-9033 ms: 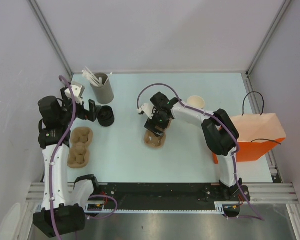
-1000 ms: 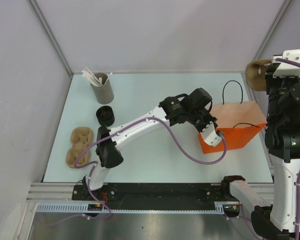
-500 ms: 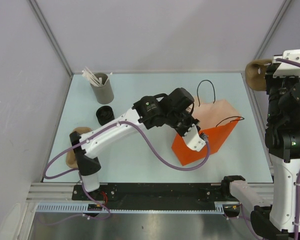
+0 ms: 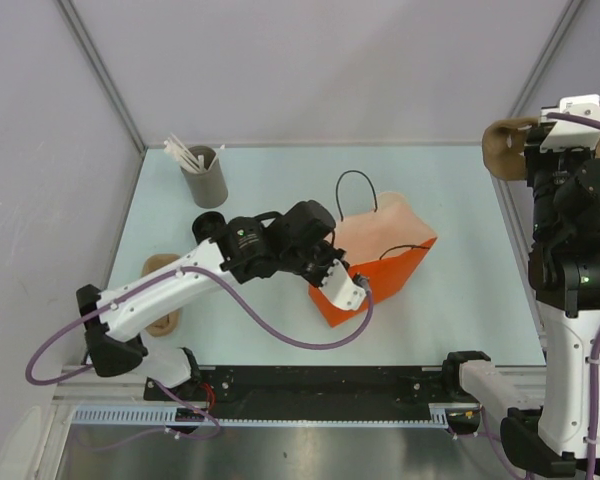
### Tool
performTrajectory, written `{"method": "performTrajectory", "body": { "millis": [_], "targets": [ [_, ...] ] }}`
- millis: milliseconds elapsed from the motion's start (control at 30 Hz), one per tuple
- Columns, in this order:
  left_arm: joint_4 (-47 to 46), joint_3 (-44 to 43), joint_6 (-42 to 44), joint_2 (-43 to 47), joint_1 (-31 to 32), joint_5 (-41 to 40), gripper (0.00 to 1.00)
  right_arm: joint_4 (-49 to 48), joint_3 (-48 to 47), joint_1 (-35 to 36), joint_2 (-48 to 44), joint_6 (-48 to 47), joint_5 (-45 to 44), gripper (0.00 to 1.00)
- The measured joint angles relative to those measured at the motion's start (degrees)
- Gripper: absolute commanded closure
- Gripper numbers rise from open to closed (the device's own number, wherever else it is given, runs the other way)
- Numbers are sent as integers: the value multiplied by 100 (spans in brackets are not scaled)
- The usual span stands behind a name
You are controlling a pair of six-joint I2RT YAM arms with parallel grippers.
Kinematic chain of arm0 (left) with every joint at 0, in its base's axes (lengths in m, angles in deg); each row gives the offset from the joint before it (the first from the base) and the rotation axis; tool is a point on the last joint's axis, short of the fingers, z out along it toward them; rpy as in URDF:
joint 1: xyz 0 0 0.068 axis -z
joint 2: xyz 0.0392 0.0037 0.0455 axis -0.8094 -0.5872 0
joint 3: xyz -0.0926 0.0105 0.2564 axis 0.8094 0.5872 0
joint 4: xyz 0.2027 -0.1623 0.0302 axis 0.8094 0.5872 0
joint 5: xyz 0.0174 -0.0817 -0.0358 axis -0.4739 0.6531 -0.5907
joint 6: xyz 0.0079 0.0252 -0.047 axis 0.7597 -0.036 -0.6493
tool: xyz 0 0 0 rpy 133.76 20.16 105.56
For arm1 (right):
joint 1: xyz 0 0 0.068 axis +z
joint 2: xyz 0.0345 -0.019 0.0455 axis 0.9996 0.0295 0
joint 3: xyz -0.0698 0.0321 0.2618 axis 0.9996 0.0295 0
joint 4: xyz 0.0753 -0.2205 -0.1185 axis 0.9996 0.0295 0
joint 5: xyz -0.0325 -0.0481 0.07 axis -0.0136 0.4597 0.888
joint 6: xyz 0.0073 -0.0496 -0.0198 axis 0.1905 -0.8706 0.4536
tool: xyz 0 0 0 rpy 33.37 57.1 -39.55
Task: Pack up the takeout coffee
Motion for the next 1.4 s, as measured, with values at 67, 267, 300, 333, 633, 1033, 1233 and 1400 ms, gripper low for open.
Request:
{"method": "performTrajectory", "body": {
  "millis": [67, 267, 300, 333, 633, 1033, 1233, 1400],
  "targets": [
    [-44, 225, -94, 234, -105, -155, 97, 2, -9, 0, 46, 28, 61, 59],
    [-177, 501, -240, 787, -538, -496, 97, 98, -94, 0, 205, 120, 236, 60],
    [-203, 553, -249, 870, -603, -529, 97, 125, -109, -2, 225, 136, 275, 59],
    [-232, 610, -251, 953, -664, -562, 97, 138, -114, -2, 234, 140, 310, 59],
    [-588, 809, -376, 1008, -942, -828, 98, 363, -350, -4, 426, 334, 879, 60],
    [-872, 1021, -533, 892, -942, -922, 51, 619, -448, 37, 474, 553, 1711, 59],
    [-863, 1016, -656, 909, -942, -927, 25, 717, -584, 269, 590, 608, 1985, 59],
    [-750, 754, -664, 907, -946, -925, 5, 850, -907, 804, 883, 629, 2085, 59]
  ]
}}
